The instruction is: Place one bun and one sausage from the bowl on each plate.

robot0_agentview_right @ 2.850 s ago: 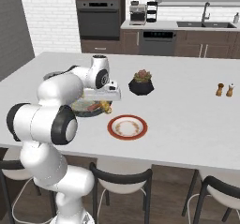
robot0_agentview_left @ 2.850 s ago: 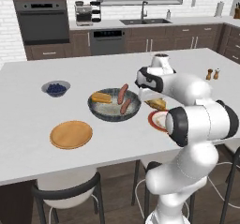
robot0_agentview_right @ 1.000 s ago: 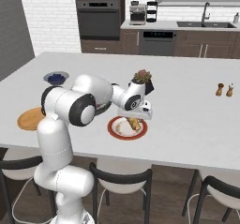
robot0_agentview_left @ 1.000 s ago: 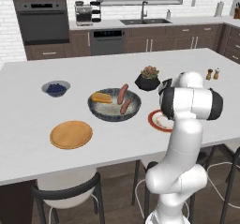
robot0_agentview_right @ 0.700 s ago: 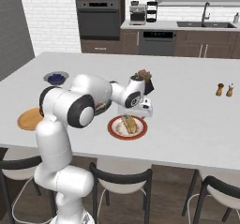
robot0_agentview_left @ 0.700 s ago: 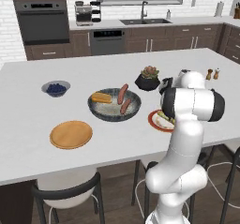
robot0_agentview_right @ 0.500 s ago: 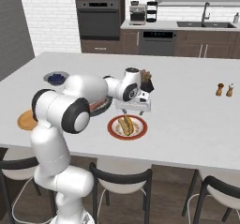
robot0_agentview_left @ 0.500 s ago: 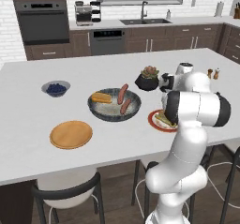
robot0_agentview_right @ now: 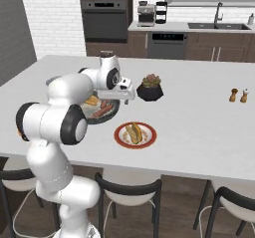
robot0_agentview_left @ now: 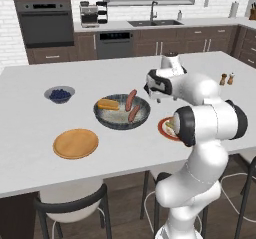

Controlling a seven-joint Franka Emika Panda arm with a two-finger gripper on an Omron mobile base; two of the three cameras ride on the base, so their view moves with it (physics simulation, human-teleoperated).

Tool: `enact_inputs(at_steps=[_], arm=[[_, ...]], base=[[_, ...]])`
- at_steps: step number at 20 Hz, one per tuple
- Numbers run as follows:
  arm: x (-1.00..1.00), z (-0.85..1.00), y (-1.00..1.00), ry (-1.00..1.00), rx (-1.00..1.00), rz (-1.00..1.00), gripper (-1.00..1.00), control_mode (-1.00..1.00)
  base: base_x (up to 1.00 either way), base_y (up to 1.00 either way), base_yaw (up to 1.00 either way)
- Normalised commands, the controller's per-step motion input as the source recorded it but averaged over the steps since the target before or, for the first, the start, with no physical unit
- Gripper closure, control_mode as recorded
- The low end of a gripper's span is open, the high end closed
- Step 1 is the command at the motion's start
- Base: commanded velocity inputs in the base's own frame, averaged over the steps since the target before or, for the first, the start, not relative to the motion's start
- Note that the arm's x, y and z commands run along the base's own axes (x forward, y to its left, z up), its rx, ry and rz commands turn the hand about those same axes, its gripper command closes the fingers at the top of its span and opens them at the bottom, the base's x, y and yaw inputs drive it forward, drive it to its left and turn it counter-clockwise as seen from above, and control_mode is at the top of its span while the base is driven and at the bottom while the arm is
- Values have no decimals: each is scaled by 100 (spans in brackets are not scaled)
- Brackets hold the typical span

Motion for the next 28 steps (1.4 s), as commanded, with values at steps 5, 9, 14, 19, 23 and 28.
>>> enact_inputs(at_steps=[5,9,14,19,23,28], arm=[[53,2,100,-5,0,-13,-100,-100],[32,-5,64,-2,4,-11,-100,-100],[28,-20,5,-3,18,0,-100,-100],[53,-30,23,-5,8,1,-100,-100],[53,-23,43,0,-2,0,-100,-100],[35,-7,13,1,-7,0,-100,-100]], base=[[0,0,0],[0,0,0],[0,0,0],[0,0,0],[0,0,0],[0,0,0]])
